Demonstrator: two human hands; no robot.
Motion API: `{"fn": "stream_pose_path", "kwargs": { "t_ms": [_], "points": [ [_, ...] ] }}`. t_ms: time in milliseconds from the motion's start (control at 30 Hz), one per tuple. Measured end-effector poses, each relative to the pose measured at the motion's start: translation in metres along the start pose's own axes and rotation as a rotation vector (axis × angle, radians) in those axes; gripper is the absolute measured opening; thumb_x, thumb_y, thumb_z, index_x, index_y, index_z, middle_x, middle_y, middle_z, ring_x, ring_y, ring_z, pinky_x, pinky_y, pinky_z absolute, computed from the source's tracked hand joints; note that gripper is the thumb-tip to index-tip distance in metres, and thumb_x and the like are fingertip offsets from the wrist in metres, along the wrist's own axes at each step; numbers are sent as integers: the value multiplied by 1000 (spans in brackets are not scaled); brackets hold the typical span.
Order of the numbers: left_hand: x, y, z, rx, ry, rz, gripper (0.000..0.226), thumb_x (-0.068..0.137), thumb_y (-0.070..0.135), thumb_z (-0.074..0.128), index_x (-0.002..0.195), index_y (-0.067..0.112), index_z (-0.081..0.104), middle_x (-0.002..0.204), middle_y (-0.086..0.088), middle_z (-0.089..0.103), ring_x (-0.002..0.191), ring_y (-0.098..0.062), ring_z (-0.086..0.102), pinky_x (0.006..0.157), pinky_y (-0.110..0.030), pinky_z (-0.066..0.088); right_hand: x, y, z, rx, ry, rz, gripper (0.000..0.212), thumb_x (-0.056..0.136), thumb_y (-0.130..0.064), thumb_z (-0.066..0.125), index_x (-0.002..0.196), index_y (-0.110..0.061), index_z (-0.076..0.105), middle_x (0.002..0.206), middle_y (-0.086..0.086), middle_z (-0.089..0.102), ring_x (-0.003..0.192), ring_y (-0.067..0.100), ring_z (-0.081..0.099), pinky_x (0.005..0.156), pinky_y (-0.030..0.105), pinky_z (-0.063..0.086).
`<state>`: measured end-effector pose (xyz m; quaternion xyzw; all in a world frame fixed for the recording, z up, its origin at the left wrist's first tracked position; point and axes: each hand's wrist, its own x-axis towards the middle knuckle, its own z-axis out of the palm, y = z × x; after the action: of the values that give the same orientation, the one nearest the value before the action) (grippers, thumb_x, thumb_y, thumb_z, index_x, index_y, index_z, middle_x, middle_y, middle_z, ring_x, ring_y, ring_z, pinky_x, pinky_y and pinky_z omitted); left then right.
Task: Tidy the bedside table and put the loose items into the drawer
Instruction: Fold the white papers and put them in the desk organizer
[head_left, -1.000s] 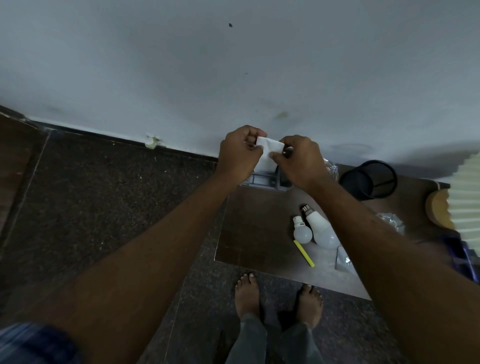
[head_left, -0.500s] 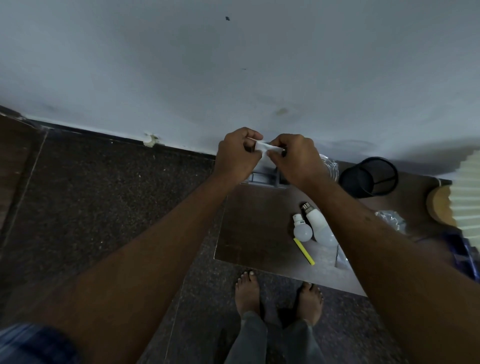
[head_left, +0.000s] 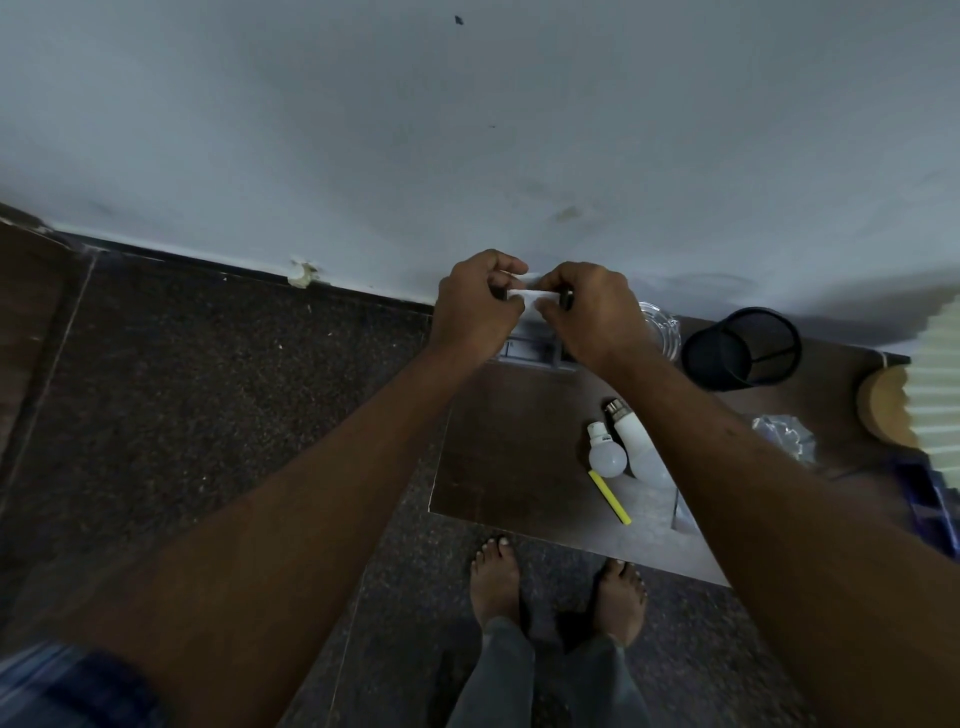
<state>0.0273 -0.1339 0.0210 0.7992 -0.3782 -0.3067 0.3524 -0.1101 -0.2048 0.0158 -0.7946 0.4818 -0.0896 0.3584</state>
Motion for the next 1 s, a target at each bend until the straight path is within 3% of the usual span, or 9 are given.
{"fn": "stream_pose_path", "kwargs": {
  "t_ms": [133,400,533,633,767,900,1000],
  "points": [
    [-3,2,1,-7,3,16,35,81,0,74,114,13,73,102,-1,77,94,-11,73,85,-27,61,-2,1,0,-15,15,0,22,91,-17,70,113,-18,72,107,4,72,91,21,67,82,44,59],
    [-12,10,1,-48,73,85,33,83,1,75,112,14,72,97,10,71,90,-1,67,77,-5,52,-10,1,-7,8,96,-59,25,89,-18,72,113,-16,70,112,3,68,98,21,67,86,43,57],
    [-26,19,0,-105,102,88,28,84,3,74,108,16,73,95,13,71,89,1,68,77,-12,56,-20,-1,-11,61,152,-66,20,88,-22,73,108,-18,71,101,-1,68,87,15,65,80,41,58],
    [-39,27,0,-146,107,52,25,85,3,71,106,16,73,96,9,74,86,-7,70,74,-19,59,-31,-2,-14,90,182,-55,14,88,-24,72,101,-18,70,94,-2,68,84,13,62,78,36,55],
    [-58,34,4,-253,104,35,21,87,-3,67,103,9,73,93,7,73,89,-5,71,78,-18,59,-49,-3,-18,148,181,-46,17,90,-26,72,104,-17,71,95,-5,70,84,10,62,76,27,51],
    [-79,30,15,-284,66,10,24,87,-4,66,103,13,73,94,12,73,85,5,69,75,-10,54,-74,0,-19,247,183,-15,15,92,-26,70,103,-16,72,96,-5,72,85,11,64,76,29,52],
    [-90,24,24,-332,4,-35,24,89,-1,66,102,18,72,95,7,76,90,-4,74,81,-21,58,-92,7,-18,288,160,29,16,92,-25,68,105,-16,73,94,-5,72,82,11,67,73,31,55]
  ]
}}
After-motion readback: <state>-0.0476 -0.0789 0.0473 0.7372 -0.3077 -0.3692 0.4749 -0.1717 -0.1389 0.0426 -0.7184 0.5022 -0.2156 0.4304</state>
